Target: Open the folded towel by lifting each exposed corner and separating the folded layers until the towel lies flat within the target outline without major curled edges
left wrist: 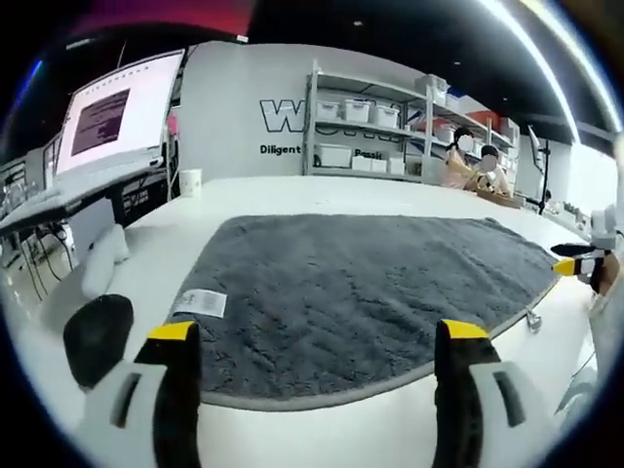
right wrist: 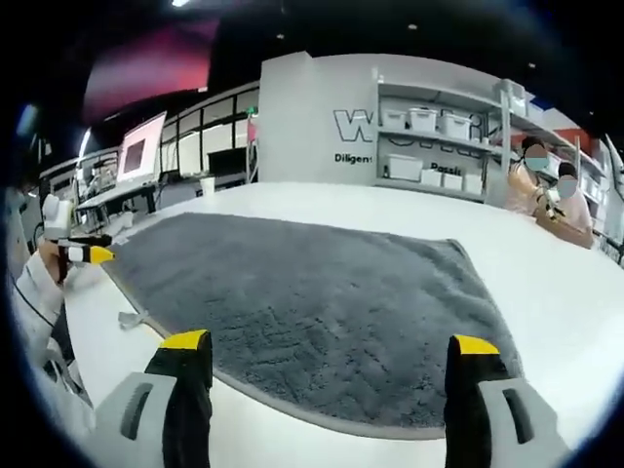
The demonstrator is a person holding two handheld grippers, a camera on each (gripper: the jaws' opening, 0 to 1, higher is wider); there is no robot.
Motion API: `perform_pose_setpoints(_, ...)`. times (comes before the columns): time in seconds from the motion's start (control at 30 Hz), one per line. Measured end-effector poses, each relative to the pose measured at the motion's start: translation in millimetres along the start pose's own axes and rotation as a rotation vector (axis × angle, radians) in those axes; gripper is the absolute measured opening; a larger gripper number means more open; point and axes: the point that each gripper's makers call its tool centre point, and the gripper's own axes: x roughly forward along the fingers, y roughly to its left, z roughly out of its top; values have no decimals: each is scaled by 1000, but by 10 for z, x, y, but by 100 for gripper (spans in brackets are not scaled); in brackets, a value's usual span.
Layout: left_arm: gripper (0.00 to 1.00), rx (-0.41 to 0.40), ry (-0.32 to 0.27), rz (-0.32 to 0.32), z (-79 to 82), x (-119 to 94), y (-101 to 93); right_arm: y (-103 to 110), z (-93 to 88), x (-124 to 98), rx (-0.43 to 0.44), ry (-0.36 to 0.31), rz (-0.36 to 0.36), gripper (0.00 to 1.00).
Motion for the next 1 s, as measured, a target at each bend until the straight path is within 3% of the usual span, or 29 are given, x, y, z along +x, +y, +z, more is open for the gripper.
perform_pose_setpoints(0.17,99,-15,-48,-68,91,-39,60,-193,-46,-52,-2,17,-11,99)
perform_pose_setpoints(0.33,99,-47,-61,-81,114,-48,224,-408,-50,-100,21,9,-36,99)
perform_pose_setpoints(0.47,99,-30,-52,-71,95,-29,330,-553,-26,-137,19,-1,-46,99)
perform_pose_setpoints(0.63,99,-26,-34,-103,53,10,354,-666,-33,-149,11,18,-40,99)
perform_pose_setpoints(1.0,99,-34,-1,-105,-43,72,461,-762,-132,-79,24,49,-21,99)
